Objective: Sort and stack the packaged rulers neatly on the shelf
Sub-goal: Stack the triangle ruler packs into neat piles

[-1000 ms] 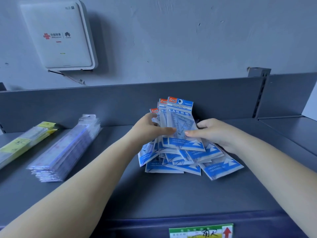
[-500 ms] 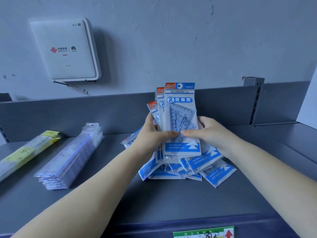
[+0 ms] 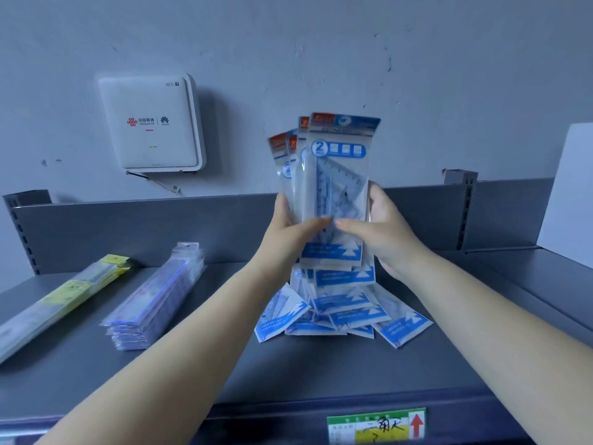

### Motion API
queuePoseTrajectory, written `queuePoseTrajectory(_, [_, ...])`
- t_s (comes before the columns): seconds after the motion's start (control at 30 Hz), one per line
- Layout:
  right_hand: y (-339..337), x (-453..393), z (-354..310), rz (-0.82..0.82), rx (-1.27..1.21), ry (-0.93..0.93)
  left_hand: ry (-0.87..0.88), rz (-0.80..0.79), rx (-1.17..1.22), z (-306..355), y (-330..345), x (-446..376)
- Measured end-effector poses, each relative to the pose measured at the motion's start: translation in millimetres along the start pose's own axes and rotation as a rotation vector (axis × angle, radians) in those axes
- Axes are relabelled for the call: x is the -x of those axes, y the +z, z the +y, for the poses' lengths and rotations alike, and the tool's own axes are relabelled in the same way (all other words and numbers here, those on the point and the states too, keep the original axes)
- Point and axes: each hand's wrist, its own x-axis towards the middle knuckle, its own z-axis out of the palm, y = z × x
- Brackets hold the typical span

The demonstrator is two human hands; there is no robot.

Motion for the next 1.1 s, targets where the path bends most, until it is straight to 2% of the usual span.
queuePoseTrajectory(0.17, [7,15,12,-0.048,0.020,0.028,-0.026,-0.080,-0.054,-14,5,10])
queuePoseTrajectory(0.37, [5,19,1,-0.034,0.067,-0.114,0.145,-0.032,-0.234,-3,15,17])
queuePoseTrajectory(0.5, [2,23,-6,-0.015,0.041,-0.181,0.198,-0.057,-0.179,7,11,19])
queuePoseTrajectory(0.67, [6,43,14,-0.086,0.094,-0.101,0.046,-0.030,-0.312,-10,14,41])
queuePoseTrajectory(0.87, [0,39,0,-0.057,0.037,-0.092,0.106,-0.043,-0.270,3,18,39])
queuePoseTrajectory(1.0, [-1,55,16,-0.152,0.210,0.064,-0.002,-0.128,-0.342,-21,12,50])
queuePoseTrajectory(1.1, [-1,58,16,-0.162,0.122,0.126,0.001,-0.111,-0.373,-22,15,50])
